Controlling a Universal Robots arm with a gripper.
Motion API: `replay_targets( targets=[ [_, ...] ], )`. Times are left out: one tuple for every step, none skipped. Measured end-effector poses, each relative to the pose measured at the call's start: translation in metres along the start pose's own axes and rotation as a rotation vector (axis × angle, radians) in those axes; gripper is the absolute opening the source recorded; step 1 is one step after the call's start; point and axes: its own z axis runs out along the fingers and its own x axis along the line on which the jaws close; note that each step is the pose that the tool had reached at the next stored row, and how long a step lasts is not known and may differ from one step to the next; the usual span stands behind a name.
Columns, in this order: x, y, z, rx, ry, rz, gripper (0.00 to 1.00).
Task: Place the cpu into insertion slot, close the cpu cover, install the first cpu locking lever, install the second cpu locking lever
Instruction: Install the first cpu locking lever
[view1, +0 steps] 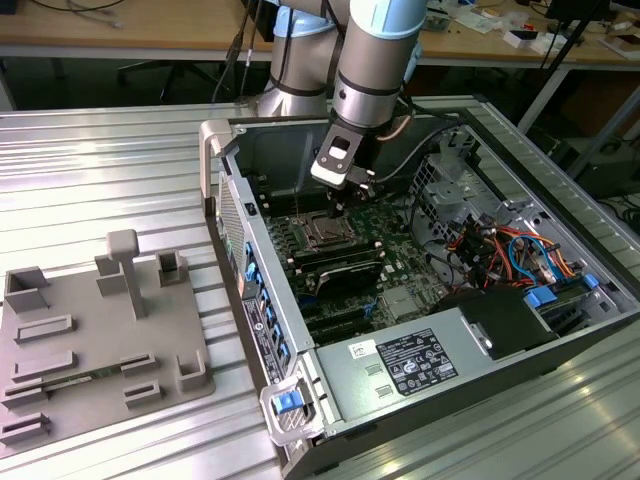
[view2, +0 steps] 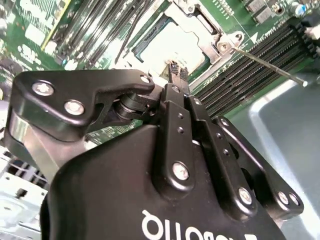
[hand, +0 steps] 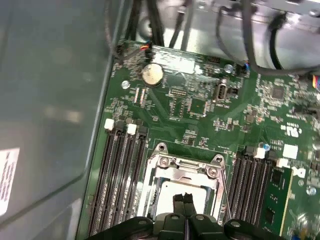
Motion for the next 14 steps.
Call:
replay_targets(
  targets=[
    [0.0000,0.0000,0.0000,-0.0011,0.0005,-0.023,0.11],
    [0.0000,0.0000,0.0000,-0.0017,0.0008,-0.036,0.11],
    [0.0000,-0.0001,-0.0001,-0.0024,0.0017,-0.049,0.11],
    [0.0000,-0.0001,-0.0001,-0.0033,0.0040,-0.063,0.11],
    [0.0000,-0.0001,0.0000,-0.0043,0.0068,-0.080,0.11],
    [0.0000,0.0000,0.0000,-0.0057,0.0105,-0.109,0.11],
    [0.0000,0.0000,0.0000,-0.0065,0.0133,-0.128,0.11],
    [0.0000,0.0000,0.0000,-0.0071,0.0147,-0.142,0.11],
    [0.0001,0.0000,0.0000,-0.0084,0.0159,-0.169,0.11],
    [0.0000,0.0000,0.0000,-0.0092,0.0164,-0.186,0.11],
    [0.0000,0.0000,0.0000,-0.0096,0.0165,-0.198,0.11],
    [0.0000,0.0000,0.0000,-0.0106,0.0171,-0.219,0.11],
    [0.0000,0.0000,0.0000,-0.0113,0.0174,-0.235,0.11],
    [0.0000,0.0000,0.0000,-0.0119,0.0177,-0.250,0.11]
  ],
)
